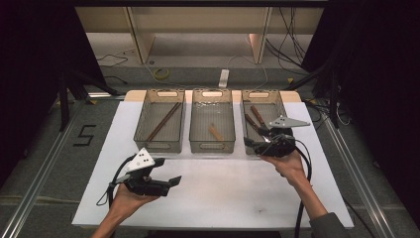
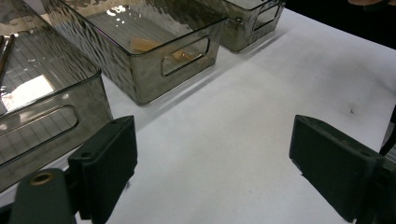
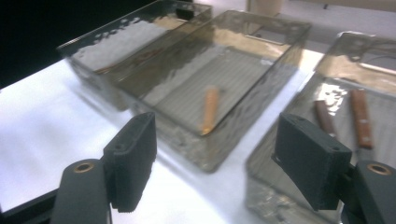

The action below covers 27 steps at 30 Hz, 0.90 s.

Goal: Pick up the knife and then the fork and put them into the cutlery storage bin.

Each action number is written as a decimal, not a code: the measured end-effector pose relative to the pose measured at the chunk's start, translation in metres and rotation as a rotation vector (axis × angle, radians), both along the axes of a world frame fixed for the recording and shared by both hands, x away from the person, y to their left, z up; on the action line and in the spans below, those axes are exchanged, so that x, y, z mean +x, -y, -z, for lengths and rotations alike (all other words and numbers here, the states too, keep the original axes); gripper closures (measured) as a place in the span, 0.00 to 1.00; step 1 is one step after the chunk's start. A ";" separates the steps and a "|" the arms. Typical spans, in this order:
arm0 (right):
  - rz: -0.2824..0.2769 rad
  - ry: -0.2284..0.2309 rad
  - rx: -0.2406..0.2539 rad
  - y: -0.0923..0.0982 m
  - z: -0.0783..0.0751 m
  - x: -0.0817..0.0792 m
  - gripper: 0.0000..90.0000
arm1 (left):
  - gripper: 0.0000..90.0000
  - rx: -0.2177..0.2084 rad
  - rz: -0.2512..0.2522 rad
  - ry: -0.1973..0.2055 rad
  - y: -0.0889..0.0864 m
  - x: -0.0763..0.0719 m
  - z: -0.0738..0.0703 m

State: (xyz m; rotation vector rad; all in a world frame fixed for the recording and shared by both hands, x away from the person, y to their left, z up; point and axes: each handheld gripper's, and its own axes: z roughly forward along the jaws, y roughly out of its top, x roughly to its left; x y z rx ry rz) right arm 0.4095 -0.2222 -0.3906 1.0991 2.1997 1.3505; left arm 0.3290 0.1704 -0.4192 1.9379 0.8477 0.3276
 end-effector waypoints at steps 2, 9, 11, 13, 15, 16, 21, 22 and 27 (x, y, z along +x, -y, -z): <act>-0.020 0.001 0.004 -0.003 0.002 -0.007 0.33 | 0.16 0.002 0.003 0.002 0.000 0.000 -0.001; -0.059 0.000 0.057 -0.007 0.011 -0.030 0.32 | 0.16 -0.011 -0.001 0.004 -0.002 -0.001 -0.002; -0.064 -0.004 0.068 -0.006 0.014 -0.036 0.32 | 0.16 -0.016 -0.001 0.007 -0.003 -0.001 -0.002; -0.067 -0.003 0.078 -0.005 0.017 -0.042 0.32 | 0.16 -0.020 -0.005 0.006 -0.003 -0.001 -0.002; -0.070 -0.006 0.089 -0.003 0.020 -0.048 0.32 | 0.16 -0.022 -0.007 0.005 -0.004 0.000 -0.002; -0.070 -0.001 0.088 -0.002 0.022 -0.050 0.32 | 0.16 -0.023 -0.007 0.004 -0.004 0.000 -0.002; -0.083 0.002 0.103 -0.002 0.027 -0.063 0.30 | 0.16 -0.035 -0.011 0.004 -0.004 -0.001 -0.003; -0.087 -0.001 0.105 -0.002 0.028 -0.065 0.30 | 0.16 -0.038 -0.012 0.003 -0.004 -0.001 -0.003; -0.097 0.001 0.091 -0.002 0.033 -0.073 0.29 | 0.16 -0.043 -0.012 0.000 -0.005 -0.001 -0.003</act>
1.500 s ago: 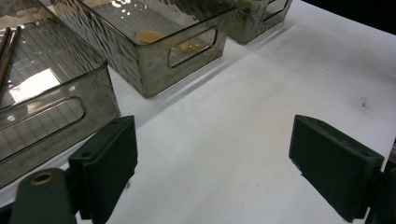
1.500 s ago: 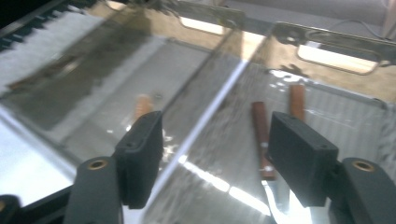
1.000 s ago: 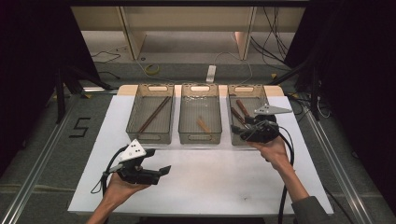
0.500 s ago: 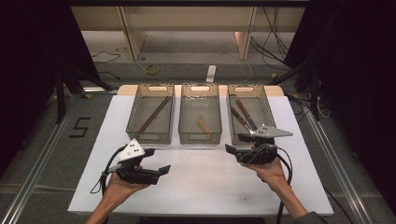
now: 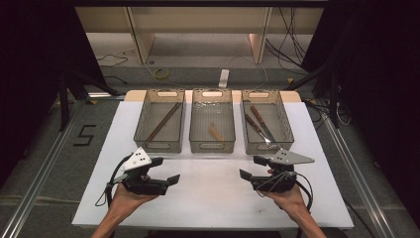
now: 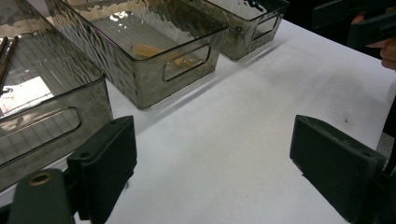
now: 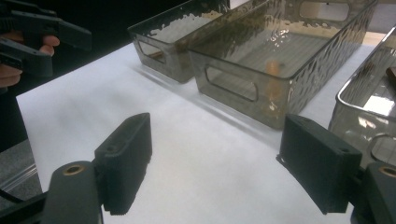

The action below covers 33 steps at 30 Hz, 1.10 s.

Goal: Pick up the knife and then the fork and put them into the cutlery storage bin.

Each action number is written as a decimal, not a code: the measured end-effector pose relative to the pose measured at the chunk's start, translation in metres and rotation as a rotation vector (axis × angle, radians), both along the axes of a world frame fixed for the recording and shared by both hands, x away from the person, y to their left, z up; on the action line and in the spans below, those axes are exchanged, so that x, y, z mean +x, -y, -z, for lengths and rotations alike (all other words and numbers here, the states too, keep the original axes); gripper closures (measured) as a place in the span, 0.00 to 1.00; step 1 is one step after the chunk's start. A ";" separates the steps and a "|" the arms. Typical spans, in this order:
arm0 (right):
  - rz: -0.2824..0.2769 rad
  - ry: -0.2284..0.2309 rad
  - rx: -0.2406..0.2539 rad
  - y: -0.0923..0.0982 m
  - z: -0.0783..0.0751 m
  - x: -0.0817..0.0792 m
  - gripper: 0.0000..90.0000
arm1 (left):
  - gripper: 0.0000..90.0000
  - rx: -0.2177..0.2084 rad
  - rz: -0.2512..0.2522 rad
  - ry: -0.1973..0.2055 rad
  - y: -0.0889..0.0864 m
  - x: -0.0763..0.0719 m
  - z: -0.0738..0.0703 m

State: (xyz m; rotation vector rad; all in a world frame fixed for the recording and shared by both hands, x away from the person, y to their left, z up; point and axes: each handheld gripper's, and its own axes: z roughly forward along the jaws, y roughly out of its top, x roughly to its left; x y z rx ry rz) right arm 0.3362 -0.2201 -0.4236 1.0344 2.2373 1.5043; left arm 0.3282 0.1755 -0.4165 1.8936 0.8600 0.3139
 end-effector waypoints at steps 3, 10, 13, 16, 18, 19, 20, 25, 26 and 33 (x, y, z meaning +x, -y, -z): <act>0.003 -0.001 -0.010 0.000 0.003 -0.003 0.28 | 0.16 -0.004 -0.001 0.003 0.000 0.000 0.000; 0.011 -0.010 -0.001 0.006 0.006 -0.011 0.26 | 0.16 -0.013 0.003 0.000 0.000 -0.001 0.001; 0.017 -0.024 0.013 0.010 0.008 -0.012 0.26 | 0.16 -0.011 0.006 0.000 0.000 -0.001 0.001; 0.032 -0.029 0.028 0.013 0.010 -0.013 0.26 | 0.16 -0.018 0.008 -0.004 -0.001 -0.002 0.001; 0.038 -0.024 0.028 0.014 0.010 -0.015 0.26 | 0.16 -0.021 0.006 -0.006 -0.001 -0.002 0.001; 0.039 -0.027 0.029 0.015 0.011 -0.016 0.26 | 0.16 -0.024 0.007 -0.008 -0.001 -0.003 0.002; 0.040 -0.029 0.030 0.015 0.011 -0.017 0.25 | 0.15 -0.026 0.006 -0.009 -0.002 -0.003 0.002; 0.039 -0.031 0.013 0.016 0.013 -0.021 0.24 | 0.15 -0.027 0.010 -0.010 -0.002 -0.004 0.001; 0.039 -0.031 0.014 0.017 0.014 -0.022 0.24 | 0.15 -0.024 0.011 -0.010 -0.002 -0.004 0.001; 0.041 -0.031 0.017 0.018 0.014 -0.023 0.24 | 0.15 -0.027 0.009 -0.014 -0.002 -0.003 0.002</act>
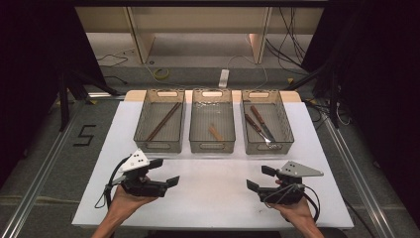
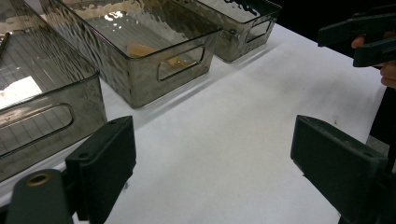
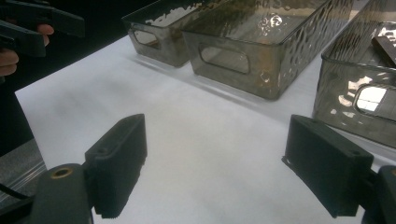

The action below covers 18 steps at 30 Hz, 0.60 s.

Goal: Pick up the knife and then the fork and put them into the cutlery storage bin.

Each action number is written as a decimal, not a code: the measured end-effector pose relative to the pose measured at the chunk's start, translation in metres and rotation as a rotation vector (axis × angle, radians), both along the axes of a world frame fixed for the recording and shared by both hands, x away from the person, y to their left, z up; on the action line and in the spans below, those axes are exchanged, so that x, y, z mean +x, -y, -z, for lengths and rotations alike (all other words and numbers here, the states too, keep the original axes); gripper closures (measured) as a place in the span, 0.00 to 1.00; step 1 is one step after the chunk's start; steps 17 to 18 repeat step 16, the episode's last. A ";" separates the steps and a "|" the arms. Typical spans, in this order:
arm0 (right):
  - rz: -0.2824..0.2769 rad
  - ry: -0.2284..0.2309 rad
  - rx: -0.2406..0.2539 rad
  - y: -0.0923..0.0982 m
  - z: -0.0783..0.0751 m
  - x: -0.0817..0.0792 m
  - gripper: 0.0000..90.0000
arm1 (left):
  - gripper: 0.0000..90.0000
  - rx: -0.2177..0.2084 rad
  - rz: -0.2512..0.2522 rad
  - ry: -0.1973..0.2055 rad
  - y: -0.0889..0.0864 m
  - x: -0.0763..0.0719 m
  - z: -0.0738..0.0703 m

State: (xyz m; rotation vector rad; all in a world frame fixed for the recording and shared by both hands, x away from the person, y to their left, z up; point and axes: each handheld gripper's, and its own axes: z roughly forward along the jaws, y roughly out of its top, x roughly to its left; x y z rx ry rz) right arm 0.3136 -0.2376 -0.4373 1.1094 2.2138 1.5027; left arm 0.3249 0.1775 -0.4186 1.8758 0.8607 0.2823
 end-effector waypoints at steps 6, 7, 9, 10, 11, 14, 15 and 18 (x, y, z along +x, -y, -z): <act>-0.003 0.002 -0.007 -0.001 0.000 0.000 0.24 | 0.15 0.001 0.000 0.000 0.000 0.000 0.000; -0.003 0.005 -0.010 -0.001 0.000 0.000 0.24 | 0.15 0.002 0.000 0.000 0.000 0.000 0.000; -0.003 0.003 -0.010 -0.001 0.000 0.000 0.24 | 0.15 0.002 0.000 0.000 0.000 0.000 0.000; -0.002 0.004 -0.010 -0.001 0.000 0.000 0.24 | 0.15 0.002 0.000 0.000 0.000 0.000 0.000; 0.000 0.005 -0.010 -0.001 0.000 0.000 0.24 | 0.15 0.002 0.000 0.000 0.000 0.000 0.000; 0.000 0.004 -0.010 0.000 0.000 0.000 0.24 | 0.15 0.004 0.000 -0.001 0.000 0.000 0.000; 0.000 0.004 -0.010 -0.001 0.000 0.000 0.24 | 0.15 0.007 0.001 -0.001 0.000 0.001 0.000; 0.001 0.004 -0.010 -0.001 0.000 0.000 0.24 | 0.15 0.006 0.000 -0.002 0.000 0.001 0.001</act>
